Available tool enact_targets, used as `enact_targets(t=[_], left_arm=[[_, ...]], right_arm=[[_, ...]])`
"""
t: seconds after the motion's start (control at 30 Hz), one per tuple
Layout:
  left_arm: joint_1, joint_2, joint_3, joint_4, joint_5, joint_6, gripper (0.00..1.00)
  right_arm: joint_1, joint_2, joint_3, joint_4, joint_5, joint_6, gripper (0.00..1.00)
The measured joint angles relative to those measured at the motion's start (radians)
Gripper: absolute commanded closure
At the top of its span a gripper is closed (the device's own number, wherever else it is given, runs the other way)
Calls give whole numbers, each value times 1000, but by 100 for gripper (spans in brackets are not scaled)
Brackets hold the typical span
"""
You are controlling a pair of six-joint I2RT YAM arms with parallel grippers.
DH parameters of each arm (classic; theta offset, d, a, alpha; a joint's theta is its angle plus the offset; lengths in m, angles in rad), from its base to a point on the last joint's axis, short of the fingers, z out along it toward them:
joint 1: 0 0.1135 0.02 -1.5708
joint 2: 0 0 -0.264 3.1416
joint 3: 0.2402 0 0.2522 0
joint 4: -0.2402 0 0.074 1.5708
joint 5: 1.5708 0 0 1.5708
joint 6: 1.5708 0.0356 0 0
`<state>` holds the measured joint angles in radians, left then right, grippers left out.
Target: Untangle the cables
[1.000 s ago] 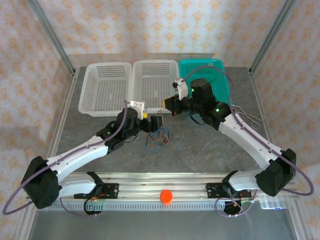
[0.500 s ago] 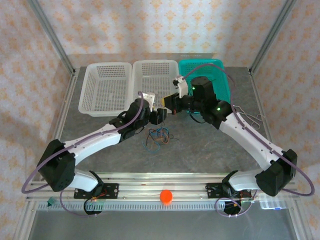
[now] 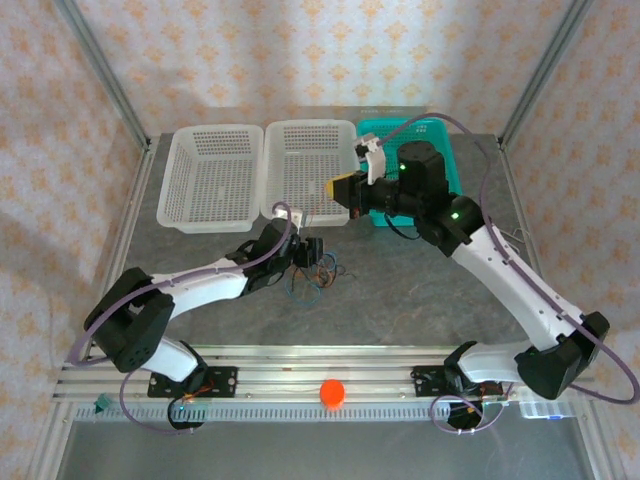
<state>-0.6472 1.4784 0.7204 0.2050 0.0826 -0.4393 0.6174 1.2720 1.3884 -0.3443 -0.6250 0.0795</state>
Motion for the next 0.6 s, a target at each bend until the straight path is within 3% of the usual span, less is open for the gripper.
enact_targets(t=[0.6], left_arm=[[0, 42, -116, 122, 44, -95, 34]], right_arm=[[0, -76, 151, -23, 26, -22, 100]])
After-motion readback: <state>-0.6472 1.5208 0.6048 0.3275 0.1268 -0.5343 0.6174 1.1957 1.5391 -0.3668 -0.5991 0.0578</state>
